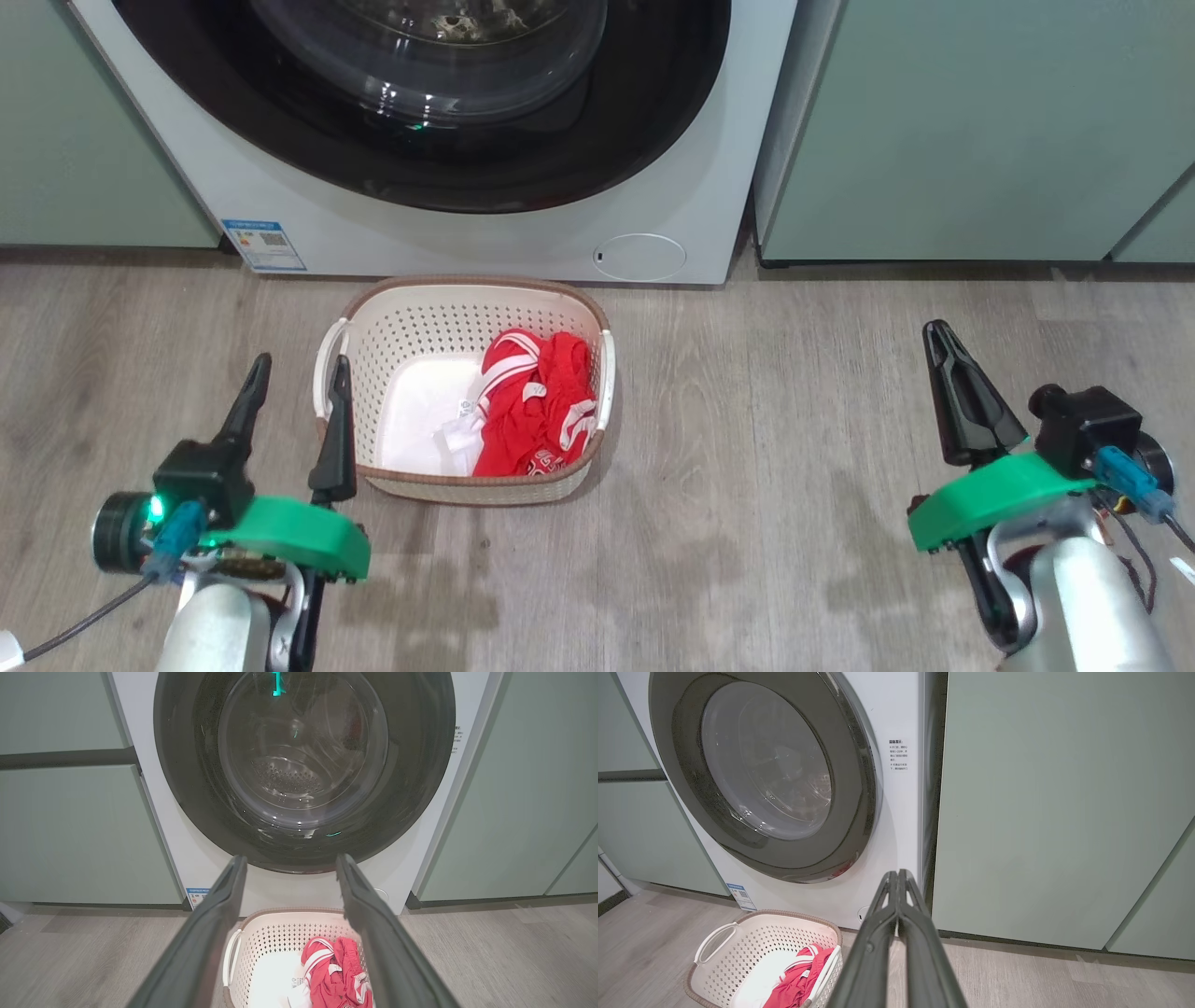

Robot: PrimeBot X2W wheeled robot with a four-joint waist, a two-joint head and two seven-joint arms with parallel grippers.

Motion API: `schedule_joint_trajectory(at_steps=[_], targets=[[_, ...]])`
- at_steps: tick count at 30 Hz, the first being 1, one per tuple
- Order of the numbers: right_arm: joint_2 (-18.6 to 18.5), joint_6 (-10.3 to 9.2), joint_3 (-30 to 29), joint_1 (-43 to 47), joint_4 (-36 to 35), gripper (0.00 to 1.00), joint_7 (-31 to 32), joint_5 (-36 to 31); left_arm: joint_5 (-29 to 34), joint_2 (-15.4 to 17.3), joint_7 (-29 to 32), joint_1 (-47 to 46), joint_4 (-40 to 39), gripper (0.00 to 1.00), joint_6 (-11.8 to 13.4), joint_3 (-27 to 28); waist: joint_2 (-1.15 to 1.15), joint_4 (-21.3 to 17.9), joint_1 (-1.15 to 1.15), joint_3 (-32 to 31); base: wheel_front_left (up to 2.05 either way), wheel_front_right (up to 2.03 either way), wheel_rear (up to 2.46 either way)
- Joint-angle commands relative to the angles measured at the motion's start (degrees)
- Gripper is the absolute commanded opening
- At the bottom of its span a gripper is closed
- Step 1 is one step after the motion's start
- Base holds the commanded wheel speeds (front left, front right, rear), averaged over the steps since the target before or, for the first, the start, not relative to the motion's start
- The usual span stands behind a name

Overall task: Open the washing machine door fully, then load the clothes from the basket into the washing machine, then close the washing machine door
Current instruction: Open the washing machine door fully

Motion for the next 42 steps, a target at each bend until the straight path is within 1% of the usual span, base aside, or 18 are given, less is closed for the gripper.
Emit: schedule_joint_trajectory(at_steps=[1, 3, 5, 6, 7, 11, 12, 17, 22, 25, 29, 33, 37, 42], targets=[[-0.1, -0.01, 1.5, -1.9, -1.7, 0.0, -0.8, 0.8, 0.4, 0.5, -0.7, -2.8, -2.1, 1.0, 0.0, 2.3, 0.0, 0.0, 0.0, 0.1, 0.0, 0.0, 0.0], [-0.1, -0.01, 1.6, -2.2, -1.6, 0.0, -1.1, 1.7, 0.4, 0.4, -0.7, -2.9, -2.3, 1.0, -0.1, 2.4, 0.0, 0.0, 0.0, 0.3, 0.0, 0.0, 0.0], [-0.1, -0.01, 1.3, -2.8, -1.4, 0.0, -1.2, 4.7, 0.4, 0.3, -0.7, -3.0, -2.6, 1.0, -0.2, 2.5, 0.0, 0.0, 0.0, 0.7, 0.0, 0.0, 0.0], [-0.1, -0.01, 1.0, -3.1, -1.0, 0.0, -1.2, 8.4, 0.4, 0.2, -0.7, -3.1, -2.8, 1.0, -0.2, 2.5, 0.0, 0.0, 0.0, 1.0, 0.0, 0.0, 0.0], [-0.1, -0.01, 0.7, -3.6, -0.4, 0.0, -1.2, 13.7, 0.4, 0.2, -0.7, -3.2, -3.0, 1.0, -0.2, 2.5, 0.0, 0.0, 0.0, 1.2, 0.0, 0.0, 0.0], [-0.1, -0.01, 0.2, -6.6, 2.6, 0.0, -1.2, 28.9, 0.4, -0.3, -0.7, -3.9, -3.9, 1.0, -0.4, 2.4, 0.0, 0.2, 0.0, 2.9, 0.0, 0.0, 0.0], [-0.1, -0.01, 0.2, -6.6, 2.6, 0.0, -1.2, 28.9, 0.4, -0.3, -0.7, -3.9, -3.9, 1.0, -0.4, 2.4, 0.0, 0.2, 0.0, 2.9, 0.0, 0.0, 0.0], [-0.1, -0.01, -0.1, -11.8, 5.8, 0.0, 0.1, 45.6, 0.4, -0.9, -0.7, -5.3, -5.3, 1.0, -0.8, 2.3, 0.0, 0.9, 0.0, 6.1, 0.0, 0.0, 0.0], [-0.1, -0.01, -2.3, -18.4, 9.0, 0.0, 4.6, 60.2, 0.4, -1.4, -0.7, -7.4, -6.6, 1.0, -1.4, 2.3, 0.0, 1.9, 0.0, 10.0, 0.0, 0.0, 0.0], [-0.1, -0.01, -4.7, -22.9, 11.2, 0.0, 8.0, 66.5, 0.6, -1.7, -0.7, -8.9, -7.2, 1.0, -1.9, 2.1, 0.0, 2.8, 0.0, 12.2, 0.0, 0.0, 0.0], [-0.9, -0.01, -7.8, -29.3, 14.0, 0.0, 12.8, 72.1, 0.8, -2.2, -0.7, -10.9, -7.9, 1.0, -2.4, 1.7, 0.0, 4.0, 0.0, 15.0, 0.0, 0.0, 0.0], [-2.6, -0.01, -9.9, -35.9, 17.6, 0.0, 16.7, 75.0, 1.0, -2.5, -0.7, -12.5, -8.6, 1.0, -3.0, 1.6, 0.0, 4.9, 0.0, 17.4, 0.0, 0.0, 0.0], [-4.4, -0.01, -10.3, -43.0, 21.6, 0.0, 20.1, 75.6, 1.1, -2.8, -0.7, -14.0, -9.0, 1.0, -3.6, 1.7, 0.0, 5.7, 0.0, 19.6, 0.0, 0.0, 0.0], [-5.6, -0.01, -9.3, -51.6, 25.8, 0.0, 23.7, 74.7, 1.4, -3.2, -0.7, -15.6, -9.5, 1.0, -4.2, 1.6, 0.0, 6.5, 0.0, 22.2, 0.0, 0.0, 0.0]])
